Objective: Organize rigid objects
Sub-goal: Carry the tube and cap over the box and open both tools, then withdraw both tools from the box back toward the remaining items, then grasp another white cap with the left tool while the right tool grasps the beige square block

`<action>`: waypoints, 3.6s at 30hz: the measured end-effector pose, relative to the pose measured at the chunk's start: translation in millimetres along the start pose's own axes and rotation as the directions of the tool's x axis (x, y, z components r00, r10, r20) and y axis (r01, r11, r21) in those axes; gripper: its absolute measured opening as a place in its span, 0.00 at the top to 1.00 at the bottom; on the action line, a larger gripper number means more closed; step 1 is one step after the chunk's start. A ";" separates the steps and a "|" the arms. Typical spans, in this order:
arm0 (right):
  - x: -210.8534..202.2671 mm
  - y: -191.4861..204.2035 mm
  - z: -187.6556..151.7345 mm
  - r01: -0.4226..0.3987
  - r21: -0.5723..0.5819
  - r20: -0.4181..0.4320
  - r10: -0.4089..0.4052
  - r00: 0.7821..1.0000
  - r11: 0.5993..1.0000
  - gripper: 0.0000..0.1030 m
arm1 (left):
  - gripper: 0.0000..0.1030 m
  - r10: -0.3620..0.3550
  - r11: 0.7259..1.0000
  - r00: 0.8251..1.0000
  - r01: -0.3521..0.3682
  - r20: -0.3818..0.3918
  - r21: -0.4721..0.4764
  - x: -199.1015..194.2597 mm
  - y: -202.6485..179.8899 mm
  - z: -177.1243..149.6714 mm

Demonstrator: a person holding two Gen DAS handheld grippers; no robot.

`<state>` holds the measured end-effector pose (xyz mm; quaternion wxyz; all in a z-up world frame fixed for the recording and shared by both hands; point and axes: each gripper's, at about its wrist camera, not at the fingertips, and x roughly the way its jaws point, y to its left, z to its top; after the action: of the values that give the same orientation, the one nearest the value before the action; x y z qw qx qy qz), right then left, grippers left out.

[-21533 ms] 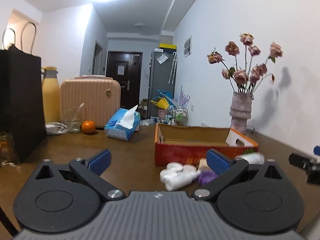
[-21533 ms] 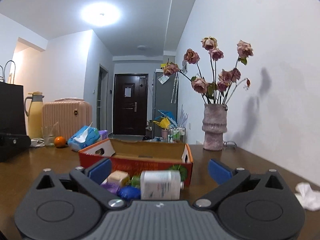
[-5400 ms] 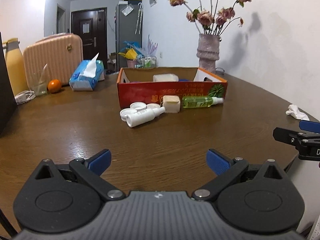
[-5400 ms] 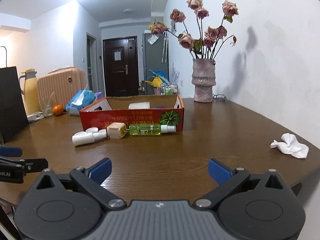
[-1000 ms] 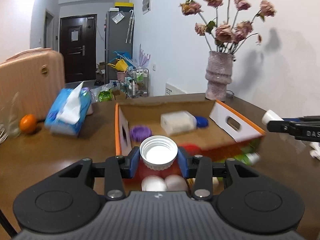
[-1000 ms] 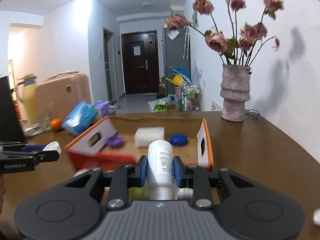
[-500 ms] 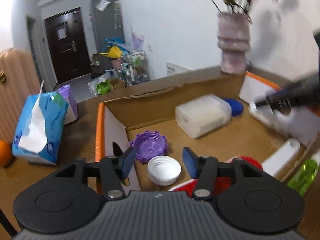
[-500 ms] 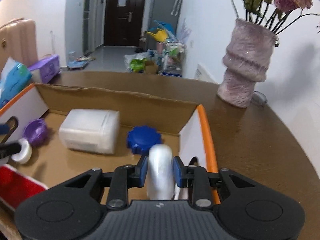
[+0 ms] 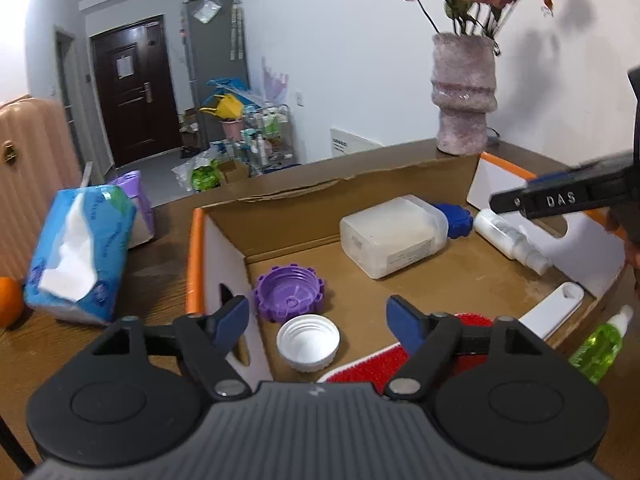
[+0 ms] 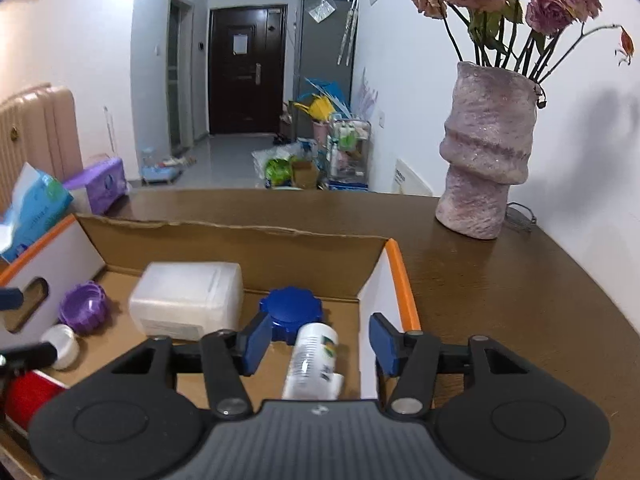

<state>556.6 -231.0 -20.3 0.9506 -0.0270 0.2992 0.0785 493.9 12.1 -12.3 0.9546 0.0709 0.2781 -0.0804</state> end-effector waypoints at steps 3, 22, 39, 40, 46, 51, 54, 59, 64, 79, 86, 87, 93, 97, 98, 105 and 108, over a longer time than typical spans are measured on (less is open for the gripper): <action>-18.4 3.4 -3.4 -0.013 0.015 0.012 0.013 1.000 1.000 0.33 | 0.22 -0.009 0.999 1.000 0.009 0.015 -0.050 -24.5 2.5 0.6; -244.4 43.6 -97.1 -0.130 -0.063 0.254 0.142 0.957 0.989 0.21 | 0.00 0.170 0.980 0.942 -0.130 0.290 -0.153 -253.9 -22.0 -76.9; -341.8 87.4 -245.7 -0.019 -0.186 0.347 0.084 0.934 0.982 0.21 | 0.00 0.116 0.984 0.973 -0.085 0.198 -0.157 -314.9 -65.8 -196.2; -346.9 86.4 -244.6 -0.020 -0.182 0.353 0.084 0.932 0.983 0.21 | 0.00 0.118 0.984 0.971 -0.087 0.205 -0.154 -317.3 -67.4 -194.6; -356.3 79.9 -245.6 -0.013 -0.164 0.344 0.069 0.936 0.986 0.21 | 0.00 0.109 0.989 0.966 -0.082 0.233 -0.126 -329.2 -78.7 -191.5; -353.5 73.7 -249.4 -0.002 -0.131 0.310 0.043 0.950 0.991 0.21 | 0.00 0.110 0.989 0.965 -0.082 0.240 -0.121 -331.8 -80.7 -189.6; -353.1 70.2 -249.9 0.004 -0.118 0.309 0.033 0.951 0.993 0.21 | 0.00 0.109 0.989 0.967 -0.081 0.232 -0.125 -328.8 -79.7 -190.0; -340.8 67.8 -249.7 -0.006 -0.135 0.292 0.046 0.955 0.991 0.21 | 0.00 0.106 0.991 0.970 -0.084 0.218 -0.105 -313.8 -75.6 -185.3; -313.6 70.9 -233.1 -0.041 -0.188 0.262 0.090 0.961 0.981 0.21 | 0.00 0.068 0.994 0.980 -0.049 0.189 -0.101 -276.9 -54.5 -161.0; -153.6 94.6 -109.9 -0.309 -0.323 0.056 0.344 0.937 0.895 0.21 | 0.27 -0.089 0.991 0.995 0.083 -0.052 -0.106 -83.2 -4.9 -78.1; -83.6 98.2 -89.5 -0.457 -0.204 -0.074 0.452 0.889 0.866 0.38 | 0.60 -0.177 0.966 0.981 0.158 -0.078 -0.202 -60.1 13.9 -81.5; -80.5 98.1 -88.2 -0.450 -0.168 -0.092 0.441 0.893 0.877 0.44 | 0.60 -0.168 0.966 0.983 0.150 -0.072 -0.213 -62.5 15.4 -82.6; -86.8 97.9 -100.6 -0.482 -0.163 -0.045 0.481 0.875 0.861 0.52 | 0.60 -0.153 0.966 0.988 0.147 -0.011 -0.213 -85.2 11.6 -76.1; -83.4 95.1 -100.8 -0.490 -0.142 -0.044 0.489 0.871 0.860 0.51 | 0.60 -0.084 0.978 0.996 0.088 0.027 -0.191 -94.7 9.9 -73.6; -83.2 95.7 -101.2 -0.489 -0.144 -0.044 0.488 0.872 0.860 0.50 | 0.60 -0.071 0.978 0.997 0.074 0.024 -0.195 -94.5 11.5 -73.4; -90.6 95.9 -103.3 -0.505 -0.179 -0.077 0.500 0.863 0.844 0.42 | 0.60 -0.042 0.978 0.999 0.045 0.018 -0.202 -94.3 17.2 -75.3; -94.6 103.8 -108.7 -0.523 -0.234 -0.112 0.512 0.852 0.820 0.41 | 0.60 -0.023 0.979 1.000 0.027 0.021 -0.204 -94.8 18.6 -75.3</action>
<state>401.5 -151.9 -55.6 0.8751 -0.0688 0.3035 0.3706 379.4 54.6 -22.2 0.9583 -0.0319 0.2767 -0.0641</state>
